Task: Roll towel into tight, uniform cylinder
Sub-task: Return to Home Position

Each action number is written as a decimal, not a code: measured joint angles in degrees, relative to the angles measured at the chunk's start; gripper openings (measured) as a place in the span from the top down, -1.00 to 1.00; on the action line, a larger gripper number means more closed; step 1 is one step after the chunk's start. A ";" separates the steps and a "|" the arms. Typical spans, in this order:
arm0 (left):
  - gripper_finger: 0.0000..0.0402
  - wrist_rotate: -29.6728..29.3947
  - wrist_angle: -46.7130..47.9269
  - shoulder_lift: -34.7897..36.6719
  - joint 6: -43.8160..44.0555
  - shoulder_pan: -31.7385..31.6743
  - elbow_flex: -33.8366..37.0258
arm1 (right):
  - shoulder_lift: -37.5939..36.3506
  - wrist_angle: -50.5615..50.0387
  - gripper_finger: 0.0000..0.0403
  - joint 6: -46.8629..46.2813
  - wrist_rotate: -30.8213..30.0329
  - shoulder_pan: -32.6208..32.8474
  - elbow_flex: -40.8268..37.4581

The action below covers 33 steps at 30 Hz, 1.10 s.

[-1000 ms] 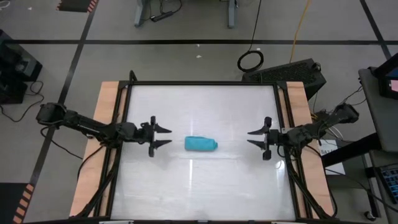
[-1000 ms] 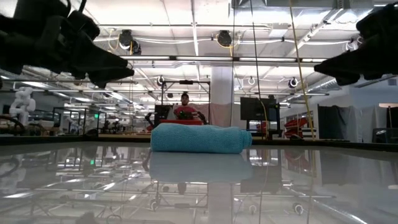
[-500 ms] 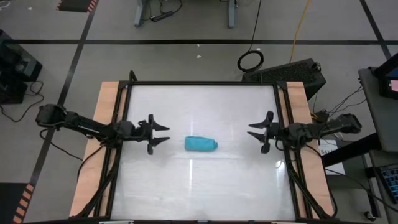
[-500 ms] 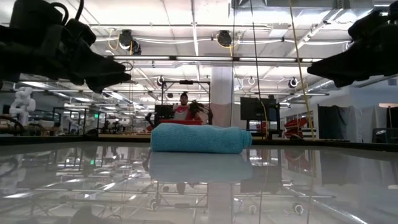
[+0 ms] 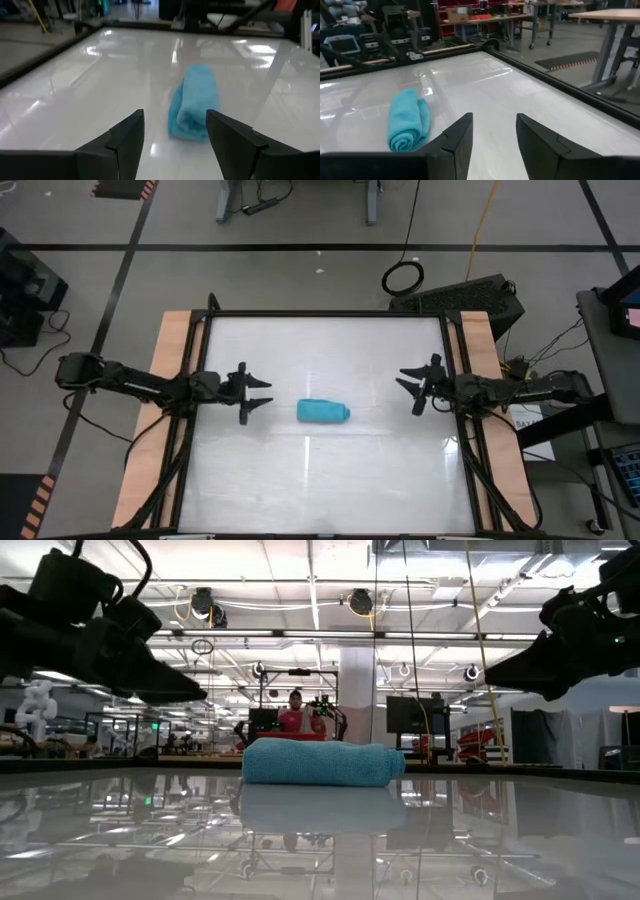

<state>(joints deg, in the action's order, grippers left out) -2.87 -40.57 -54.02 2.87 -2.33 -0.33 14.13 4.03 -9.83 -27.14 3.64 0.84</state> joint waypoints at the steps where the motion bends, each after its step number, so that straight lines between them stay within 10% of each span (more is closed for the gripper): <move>1: -0.08 0.04 -0.06 0.92 -0.29 0.00 0.02 | 0.11 0.00 0.30 -0.74 -0.02 -0.31 0.00; 18: -0.08 -4.56 30.62 30.72 -5.57 -3.88 -0.01 | 0.18 -3.41 0.30 2.75 3.75 -0.64 1.20; 33: -0.08 -5.87 38.22 35.45 -3.21 -6.60 0.02 | 0.16 -3.48 0.30 5.59 3.55 -0.66 1.22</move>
<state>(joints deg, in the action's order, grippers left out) -8.73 -2.35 -18.57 -0.34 -8.93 -0.32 14.28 0.56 -4.24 -23.59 2.98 2.07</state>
